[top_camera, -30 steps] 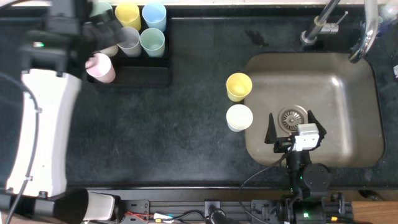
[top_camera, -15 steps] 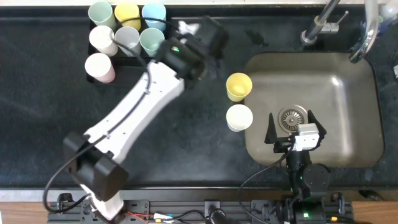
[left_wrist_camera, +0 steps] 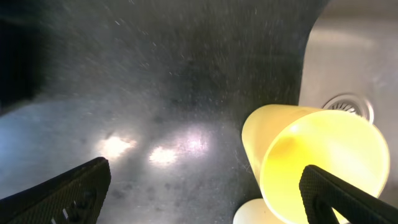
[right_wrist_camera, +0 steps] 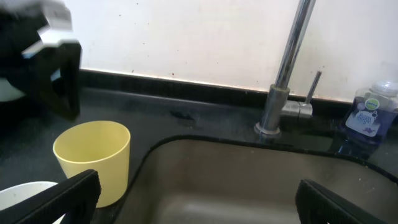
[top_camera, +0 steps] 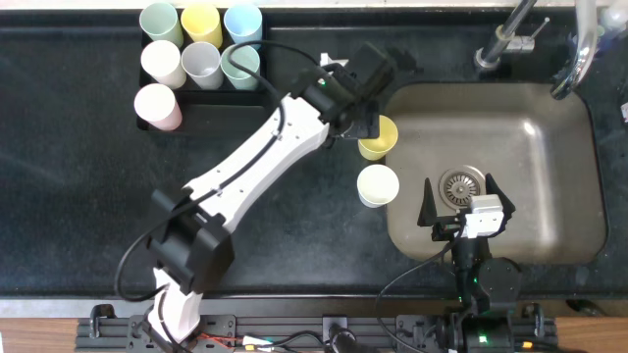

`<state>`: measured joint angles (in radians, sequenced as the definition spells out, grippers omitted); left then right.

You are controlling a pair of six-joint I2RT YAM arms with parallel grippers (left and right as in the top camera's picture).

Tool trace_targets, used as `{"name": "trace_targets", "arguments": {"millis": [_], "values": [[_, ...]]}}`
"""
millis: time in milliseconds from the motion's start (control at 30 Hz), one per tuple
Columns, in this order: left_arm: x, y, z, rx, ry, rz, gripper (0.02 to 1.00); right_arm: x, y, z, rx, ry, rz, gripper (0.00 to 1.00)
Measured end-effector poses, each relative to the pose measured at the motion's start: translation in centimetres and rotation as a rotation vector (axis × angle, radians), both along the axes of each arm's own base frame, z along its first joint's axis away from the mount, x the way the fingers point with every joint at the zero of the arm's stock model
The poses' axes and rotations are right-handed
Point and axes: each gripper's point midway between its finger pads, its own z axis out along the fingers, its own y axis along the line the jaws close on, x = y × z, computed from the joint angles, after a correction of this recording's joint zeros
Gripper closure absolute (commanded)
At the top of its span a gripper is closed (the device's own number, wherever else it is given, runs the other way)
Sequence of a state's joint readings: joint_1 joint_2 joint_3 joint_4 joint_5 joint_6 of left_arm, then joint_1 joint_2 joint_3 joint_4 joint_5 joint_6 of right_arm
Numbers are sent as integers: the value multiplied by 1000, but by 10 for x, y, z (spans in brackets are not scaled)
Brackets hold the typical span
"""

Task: Store Cups

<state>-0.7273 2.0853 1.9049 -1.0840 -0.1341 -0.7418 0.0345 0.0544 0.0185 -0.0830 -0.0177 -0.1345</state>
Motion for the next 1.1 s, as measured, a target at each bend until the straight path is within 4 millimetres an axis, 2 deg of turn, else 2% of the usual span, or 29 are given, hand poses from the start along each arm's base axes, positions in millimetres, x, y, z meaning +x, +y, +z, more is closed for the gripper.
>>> {"name": "trace_targets", "arguments": {"millis": [100,233,300,433,633,767,967,1100], "values": [[-3,-9,-11,-7,21,-16,29,0,0,0,0,0,0,3],[-6,-20,-20,-18,31,-33,108,0,0,0,0,0,0,5],[-8,-25,-24,-26,39,-36,205,0,0,0,0,0,0,5],[-5,-32,-32,-38,38,-35,492,0,0,0,0,-1,0,3],[-4,-34,-42,-33,51,-36,715,0,0,0,0,0,0,5],[-3,-36,-49,-36,59,-38,985,0,0,0,-1,0,0,5],[0,-41,-48,-59,50,-18,985,0,0,0,0,0,0,3],[5,-30,-35,-52,17,71,985,0,0,0,0,0,0,3]]}}
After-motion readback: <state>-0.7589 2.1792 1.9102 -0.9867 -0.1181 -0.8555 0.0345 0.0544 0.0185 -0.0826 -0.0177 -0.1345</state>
